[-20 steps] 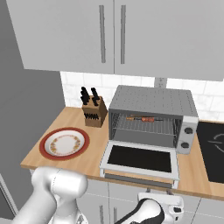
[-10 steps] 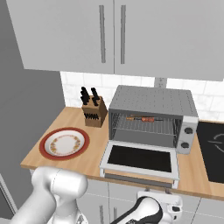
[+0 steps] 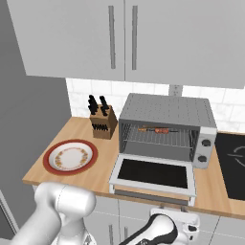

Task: Pick up the kebab skewer and baguette bread, and place them inside the toaster oven. Close the toaster oven door and start by setting the timer.

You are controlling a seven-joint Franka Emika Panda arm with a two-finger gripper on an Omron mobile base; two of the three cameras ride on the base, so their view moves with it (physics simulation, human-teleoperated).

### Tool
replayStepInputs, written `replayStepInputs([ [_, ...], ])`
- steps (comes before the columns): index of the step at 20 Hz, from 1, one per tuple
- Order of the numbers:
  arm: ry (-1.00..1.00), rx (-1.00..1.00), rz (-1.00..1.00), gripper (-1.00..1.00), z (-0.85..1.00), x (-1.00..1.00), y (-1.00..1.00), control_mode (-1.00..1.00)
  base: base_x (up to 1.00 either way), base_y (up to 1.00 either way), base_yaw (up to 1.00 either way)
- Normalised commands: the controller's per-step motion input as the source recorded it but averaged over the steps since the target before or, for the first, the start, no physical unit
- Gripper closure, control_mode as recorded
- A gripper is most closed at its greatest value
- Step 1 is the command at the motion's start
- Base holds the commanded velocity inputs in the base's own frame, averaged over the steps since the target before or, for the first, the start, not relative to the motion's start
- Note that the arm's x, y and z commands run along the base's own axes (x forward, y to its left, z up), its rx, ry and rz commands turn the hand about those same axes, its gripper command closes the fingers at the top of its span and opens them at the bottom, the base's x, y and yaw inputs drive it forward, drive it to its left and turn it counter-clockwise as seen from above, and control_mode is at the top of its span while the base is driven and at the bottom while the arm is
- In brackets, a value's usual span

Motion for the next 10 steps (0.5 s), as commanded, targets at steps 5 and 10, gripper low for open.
replayStepInputs([
  [5, 0.00, 0.00, -0.03, -1.00, 0.30, 0.26, 0.20, -1.00, 0.00, 0.00, 0.00],
  [10, 0.00, 0.00, -0.03, -1.00, 0.40, 0.40, 0.18, -1.00, 0.00, 0.00, 0.00],
])
